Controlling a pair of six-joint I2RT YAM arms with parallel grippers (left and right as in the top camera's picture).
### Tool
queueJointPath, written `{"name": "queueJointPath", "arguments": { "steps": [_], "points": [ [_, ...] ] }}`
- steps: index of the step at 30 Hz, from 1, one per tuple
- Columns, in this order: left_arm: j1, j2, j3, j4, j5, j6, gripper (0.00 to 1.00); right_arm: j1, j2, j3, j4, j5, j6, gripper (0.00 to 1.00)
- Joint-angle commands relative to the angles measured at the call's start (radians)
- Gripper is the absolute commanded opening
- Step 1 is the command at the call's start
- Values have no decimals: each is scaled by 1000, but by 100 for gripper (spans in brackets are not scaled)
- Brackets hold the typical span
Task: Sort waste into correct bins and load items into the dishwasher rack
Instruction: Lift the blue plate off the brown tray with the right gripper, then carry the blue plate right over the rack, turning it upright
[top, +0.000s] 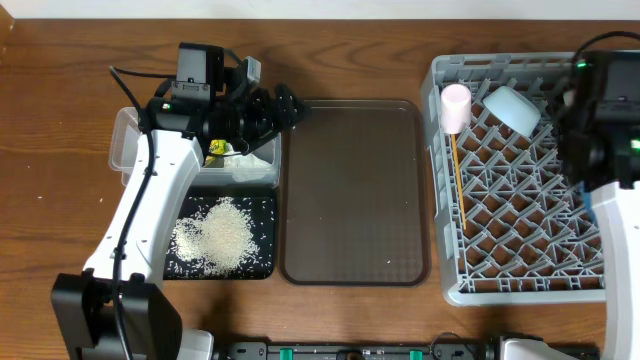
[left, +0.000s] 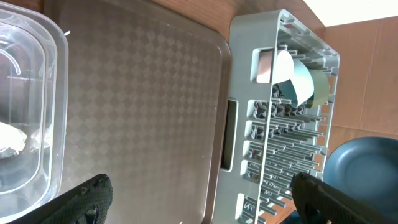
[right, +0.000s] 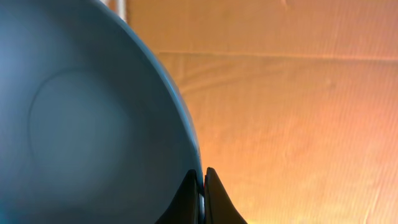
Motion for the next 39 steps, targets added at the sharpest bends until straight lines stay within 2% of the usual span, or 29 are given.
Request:
{"name": "queueJointPath", "arguments": {
  "steps": [1,13,28,39],
  "points": [
    [2,-11,7,0,-8,0,95,-36,-2,23,26,35,-64,1],
    [2,-11,7,0,-9,0,94,-63,95,21,128,-1,-306,1],
    [2,-11,7,0,-9,0,95,-52,220,20,147,0,-339,1],
    [2,-11,7,0,-9,0,95,10,254,4,142,3,-347,1]
  ]
}}
